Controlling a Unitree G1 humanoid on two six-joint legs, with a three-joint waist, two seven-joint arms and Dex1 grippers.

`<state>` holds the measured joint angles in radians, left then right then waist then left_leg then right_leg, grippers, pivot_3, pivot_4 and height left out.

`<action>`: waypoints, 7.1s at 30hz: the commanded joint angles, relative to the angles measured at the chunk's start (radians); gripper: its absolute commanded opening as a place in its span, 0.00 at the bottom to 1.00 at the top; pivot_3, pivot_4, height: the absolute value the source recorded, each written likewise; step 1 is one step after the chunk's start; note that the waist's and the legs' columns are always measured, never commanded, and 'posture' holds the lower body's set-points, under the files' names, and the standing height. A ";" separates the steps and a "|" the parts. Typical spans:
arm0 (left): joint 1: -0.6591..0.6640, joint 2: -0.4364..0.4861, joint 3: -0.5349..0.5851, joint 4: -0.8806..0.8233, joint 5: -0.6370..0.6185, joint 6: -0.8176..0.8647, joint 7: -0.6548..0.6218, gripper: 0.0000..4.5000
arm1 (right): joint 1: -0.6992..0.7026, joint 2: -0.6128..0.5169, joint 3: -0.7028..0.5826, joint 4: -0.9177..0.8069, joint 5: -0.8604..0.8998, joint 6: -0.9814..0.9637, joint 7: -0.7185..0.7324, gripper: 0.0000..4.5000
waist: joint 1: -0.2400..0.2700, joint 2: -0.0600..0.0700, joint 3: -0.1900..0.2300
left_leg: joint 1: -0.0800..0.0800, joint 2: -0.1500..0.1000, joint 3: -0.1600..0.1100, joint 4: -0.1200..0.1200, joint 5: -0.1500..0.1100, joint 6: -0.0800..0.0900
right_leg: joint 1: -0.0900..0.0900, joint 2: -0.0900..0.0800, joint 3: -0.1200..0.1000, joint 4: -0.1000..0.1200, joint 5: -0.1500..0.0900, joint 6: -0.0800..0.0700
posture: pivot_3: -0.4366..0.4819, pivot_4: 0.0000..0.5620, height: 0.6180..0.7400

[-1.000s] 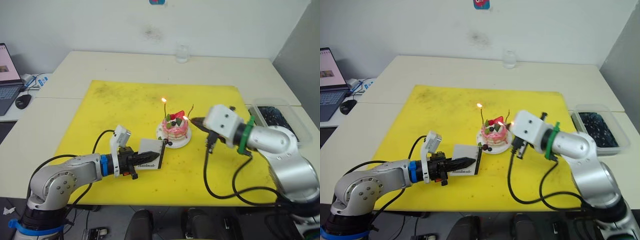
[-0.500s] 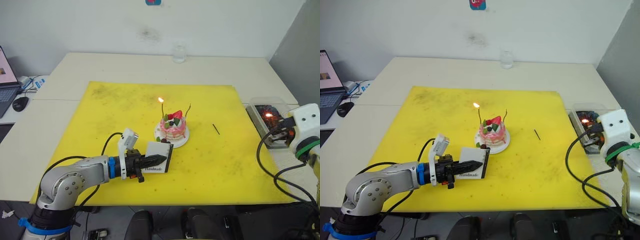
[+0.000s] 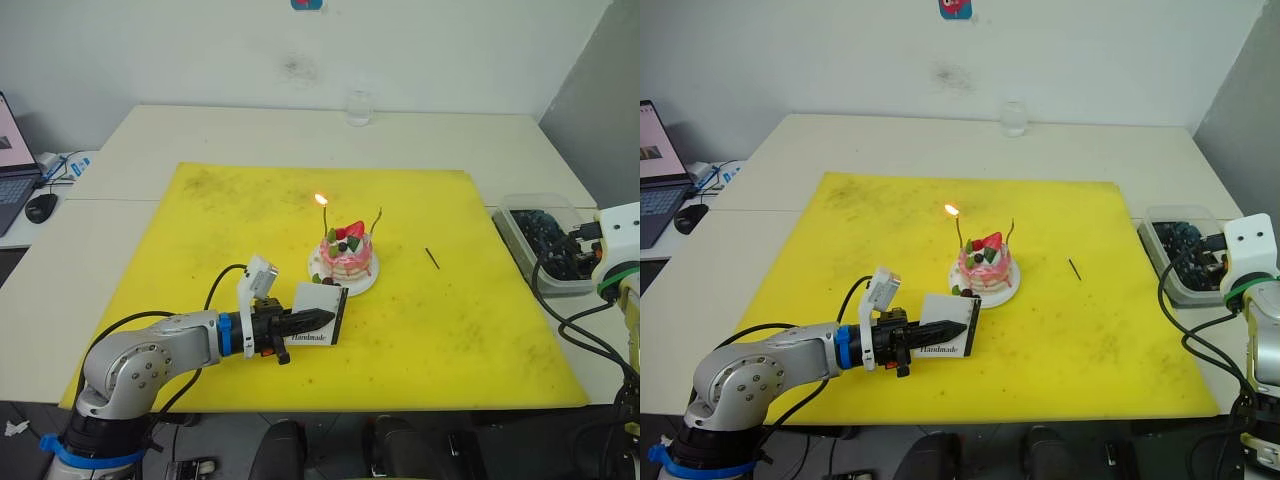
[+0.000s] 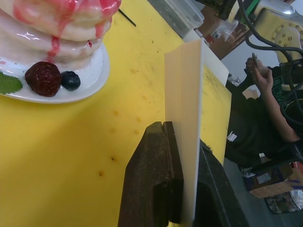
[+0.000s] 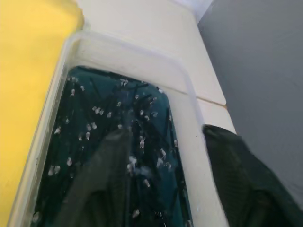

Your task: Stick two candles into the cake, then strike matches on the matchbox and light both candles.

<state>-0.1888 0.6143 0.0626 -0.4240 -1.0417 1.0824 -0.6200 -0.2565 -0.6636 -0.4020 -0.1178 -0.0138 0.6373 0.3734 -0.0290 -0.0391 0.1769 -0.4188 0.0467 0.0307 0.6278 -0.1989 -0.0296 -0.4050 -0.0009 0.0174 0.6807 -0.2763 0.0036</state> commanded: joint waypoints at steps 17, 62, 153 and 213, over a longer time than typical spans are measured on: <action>-0.012 0.015 0.020 -0.030 -0.007 -0.008 0.000 0.00 | 0.146 0.232 0.231 -0.357 0.269 -0.037 0.070 1.00 | 0.000 0.000 0.000 | 0.001 0.000 0.000 0.001 0.000 0.000 | 0.001 -0.002 0.000 0.000 0.001 0.002 | 0.48 0.27 1.00; -0.016 0.007 0.009 -0.047 -0.047 0.012 0.019 0.00 | 0.340 0.348 0.382 -0.747 0.250 0.268 -0.108 0.01 | 0.005 0.000 0.000 | 0.000 0.001 -0.001 0.000 0.000 0.000 | 0.000 -0.003 0.000 -0.001 0.000 0.000 | 0.48 0.27 1.00; -0.167 -0.118 -0.012 0.001 -0.125 0.060 0.115 0.00 | -0.020 -0.254 0.538 -0.790 0.274 0.031 0.407 0.00 | 0.002 -0.002 0.000 | 0.000 -0.001 -0.002 0.000 0.000 0.000 | 0.001 -0.001 -0.002 -0.001 0.000 0.000 | 0.48 0.27 1.00; -0.109 -0.161 -0.049 -0.084 0.057 -0.134 0.152 0.00 | -0.118 -0.157 0.727 -0.685 0.004 -0.063 0.407 0.00 | 0.004 -0.002 0.000 | 0.000 0.000 -0.001 0.001 0.000 0.000 | 0.000 -0.002 -0.001 -0.001 0.000 0.001 | 0.48 0.27 1.00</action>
<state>-0.2861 0.4567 -0.0041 -0.4675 -0.9669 0.9549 -0.4686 -0.3652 -0.8236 0.3347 -0.7859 0.0012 0.5949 0.7740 -0.0254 -0.0406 0.1771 -0.4190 0.0469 0.0292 0.6286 -0.1988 -0.0298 -0.4046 -0.0027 0.0159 0.6800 -0.2759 0.0045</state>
